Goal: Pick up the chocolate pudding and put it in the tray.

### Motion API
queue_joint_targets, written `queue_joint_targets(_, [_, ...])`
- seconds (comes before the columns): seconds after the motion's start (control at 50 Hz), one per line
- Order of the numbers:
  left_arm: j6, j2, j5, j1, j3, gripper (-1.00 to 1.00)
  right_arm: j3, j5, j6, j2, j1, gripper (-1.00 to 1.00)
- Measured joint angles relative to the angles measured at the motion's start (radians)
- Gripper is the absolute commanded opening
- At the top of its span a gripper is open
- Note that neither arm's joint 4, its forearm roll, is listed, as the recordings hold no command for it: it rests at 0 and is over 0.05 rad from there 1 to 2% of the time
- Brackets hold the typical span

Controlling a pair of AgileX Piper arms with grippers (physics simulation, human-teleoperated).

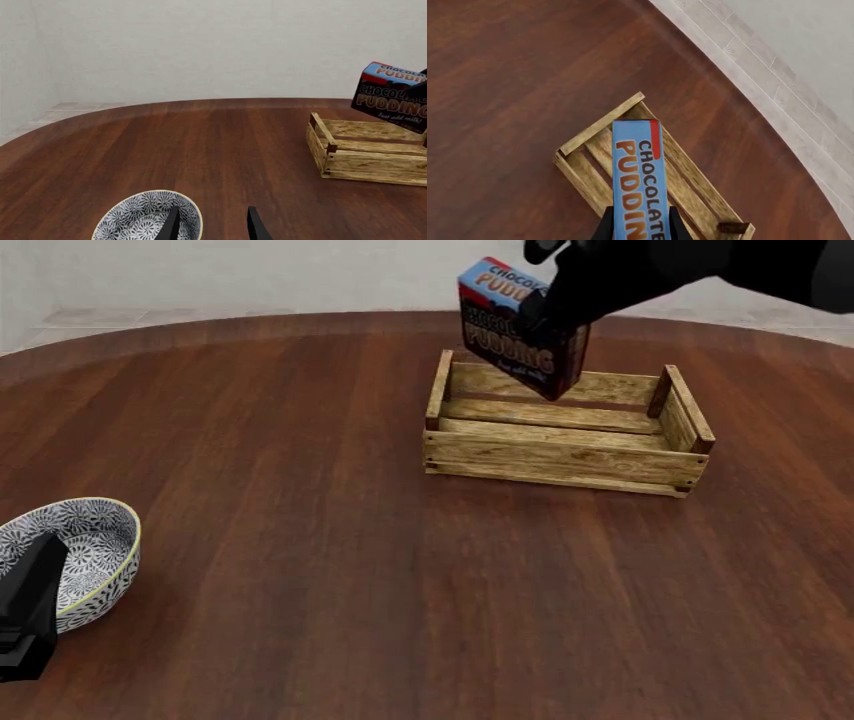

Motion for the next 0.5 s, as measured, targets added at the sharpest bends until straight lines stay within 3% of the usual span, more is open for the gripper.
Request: queue_joint_targets(0.5, [0.0, 0.0, 0.0, 0.0, 0.0, 1.0, 0.003, -0.039, 0.007, 0.057, -0.046, -1.0])
